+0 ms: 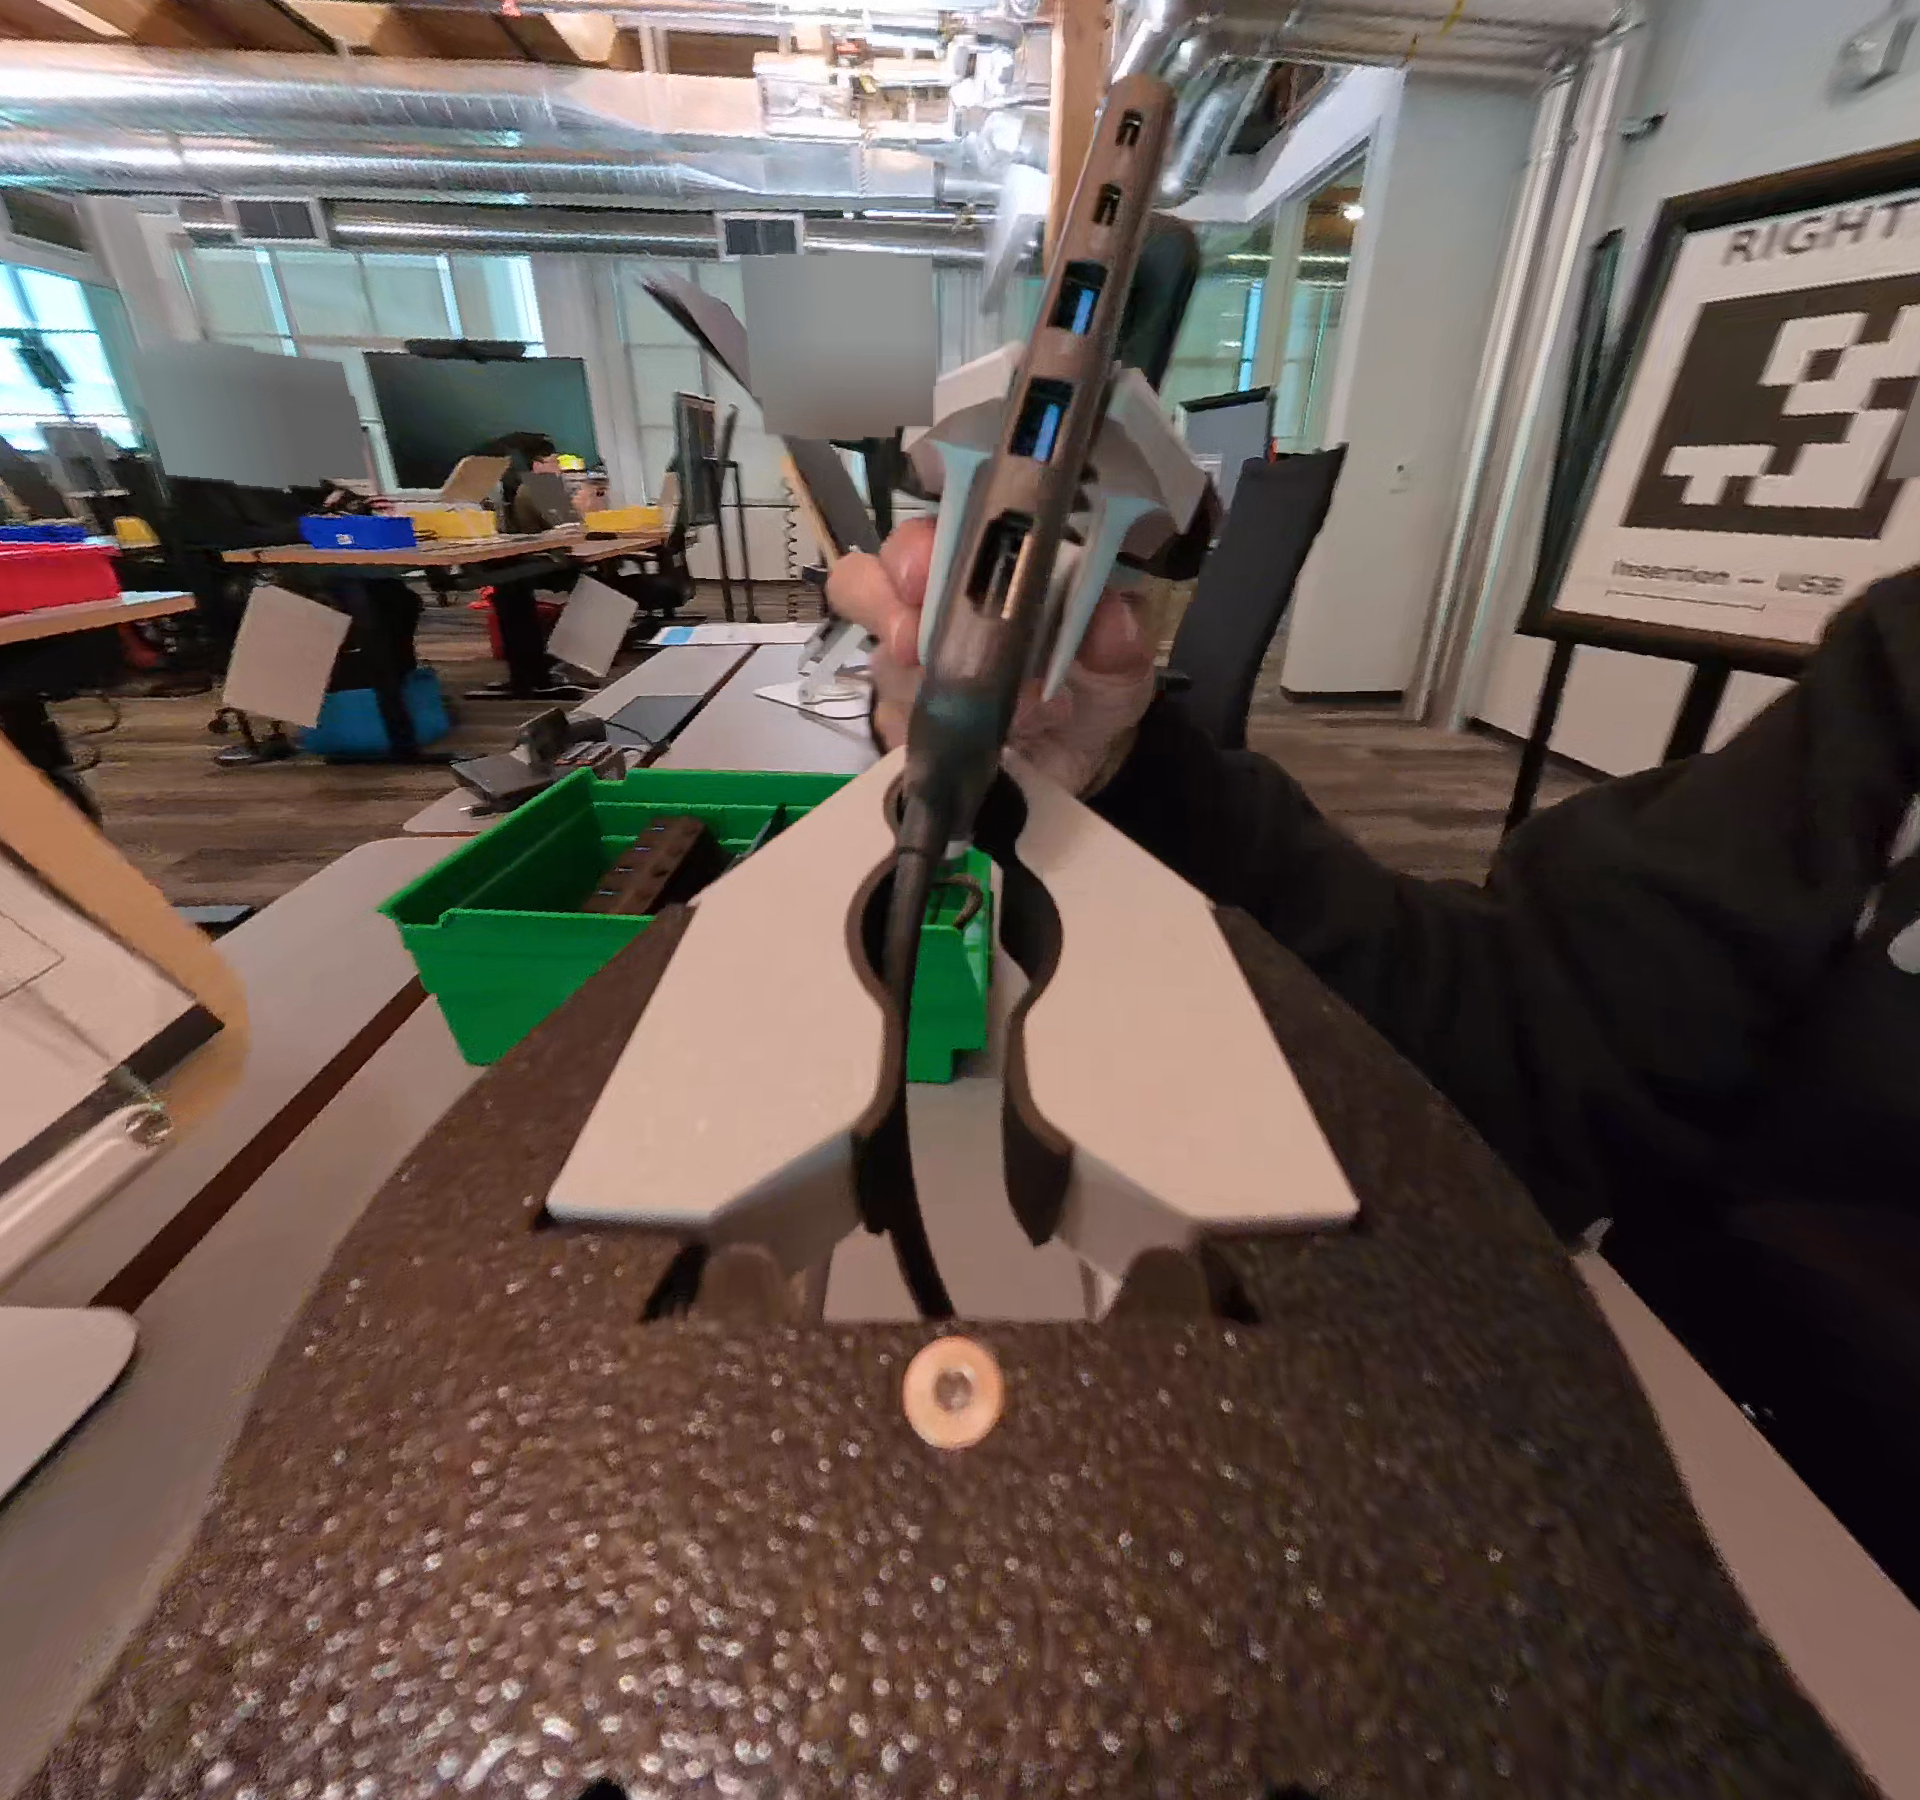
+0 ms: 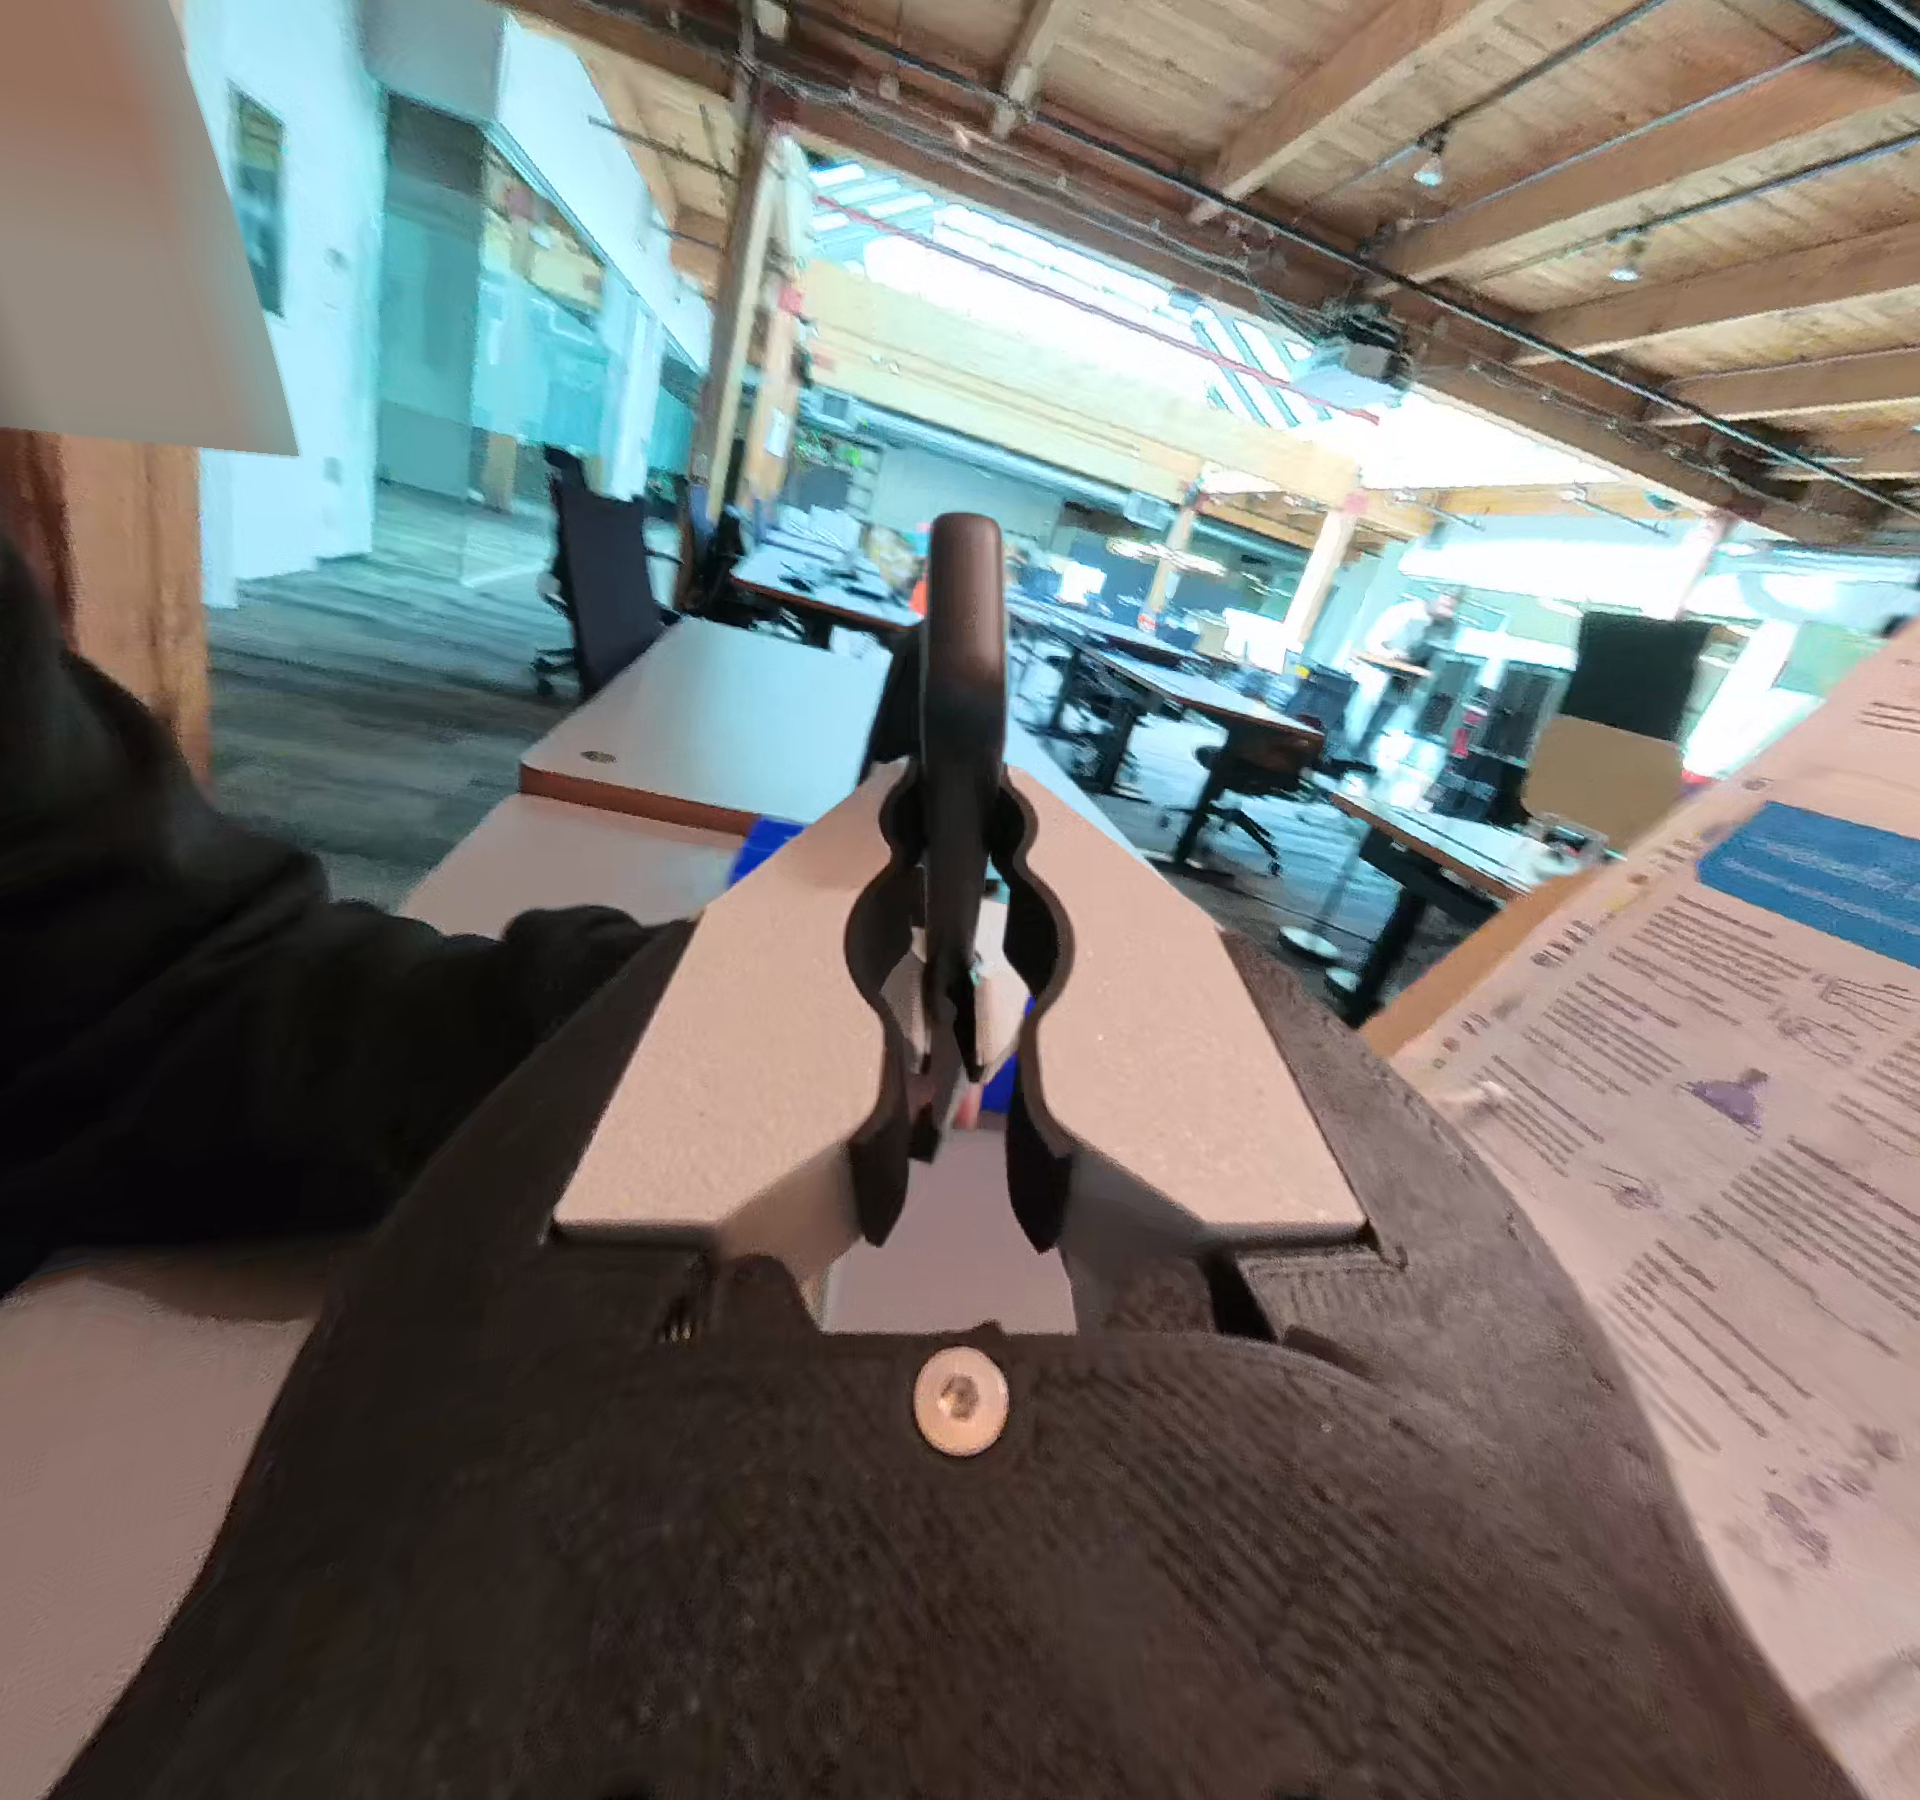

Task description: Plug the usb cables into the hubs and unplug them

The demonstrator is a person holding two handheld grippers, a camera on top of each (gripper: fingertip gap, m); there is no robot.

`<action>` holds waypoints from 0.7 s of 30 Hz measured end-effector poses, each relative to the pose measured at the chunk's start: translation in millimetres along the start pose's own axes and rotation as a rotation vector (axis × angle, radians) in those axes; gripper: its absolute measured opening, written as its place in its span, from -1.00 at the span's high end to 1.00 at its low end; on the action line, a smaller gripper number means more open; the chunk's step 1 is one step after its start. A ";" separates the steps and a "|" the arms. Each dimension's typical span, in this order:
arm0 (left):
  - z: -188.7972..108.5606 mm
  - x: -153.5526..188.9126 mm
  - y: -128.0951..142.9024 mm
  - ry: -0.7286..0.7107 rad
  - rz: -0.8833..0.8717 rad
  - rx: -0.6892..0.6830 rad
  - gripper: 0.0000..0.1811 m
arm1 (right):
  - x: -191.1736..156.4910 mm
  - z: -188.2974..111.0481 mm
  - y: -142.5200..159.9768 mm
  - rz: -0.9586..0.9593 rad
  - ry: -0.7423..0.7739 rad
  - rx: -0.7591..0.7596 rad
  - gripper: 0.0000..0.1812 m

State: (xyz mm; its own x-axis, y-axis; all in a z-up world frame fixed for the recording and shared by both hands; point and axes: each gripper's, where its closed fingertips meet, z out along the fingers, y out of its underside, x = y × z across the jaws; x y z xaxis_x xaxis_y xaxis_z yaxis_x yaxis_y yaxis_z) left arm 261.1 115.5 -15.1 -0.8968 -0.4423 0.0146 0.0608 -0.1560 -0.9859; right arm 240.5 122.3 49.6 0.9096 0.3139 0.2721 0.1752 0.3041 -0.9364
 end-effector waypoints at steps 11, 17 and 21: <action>-45.4 -50.8 -40.0 -0.460 0.121 0.098 0.39 | 107.6 -138.5 -53.5 -0.547 1.021 -0.197 0.88; -40.8 -56.0 -28.7 -0.448 0.071 0.079 0.43 | 149.6 -213.0 -18.5 -0.390 1.142 -0.155 0.88; -36.0 -57.3 -20.8 -0.443 0.066 0.038 0.45 | 173.9 -249.3 36.2 -0.077 1.213 -0.226 0.88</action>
State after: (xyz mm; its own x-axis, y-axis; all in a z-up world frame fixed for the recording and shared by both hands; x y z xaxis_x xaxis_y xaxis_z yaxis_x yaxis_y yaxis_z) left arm 295.4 175.8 -1.4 -0.6170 -0.7864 0.0305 0.1350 -0.1439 -0.9803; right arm 499.0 -36.3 7.7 0.6339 -0.7712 0.0594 0.1953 0.0853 -0.9770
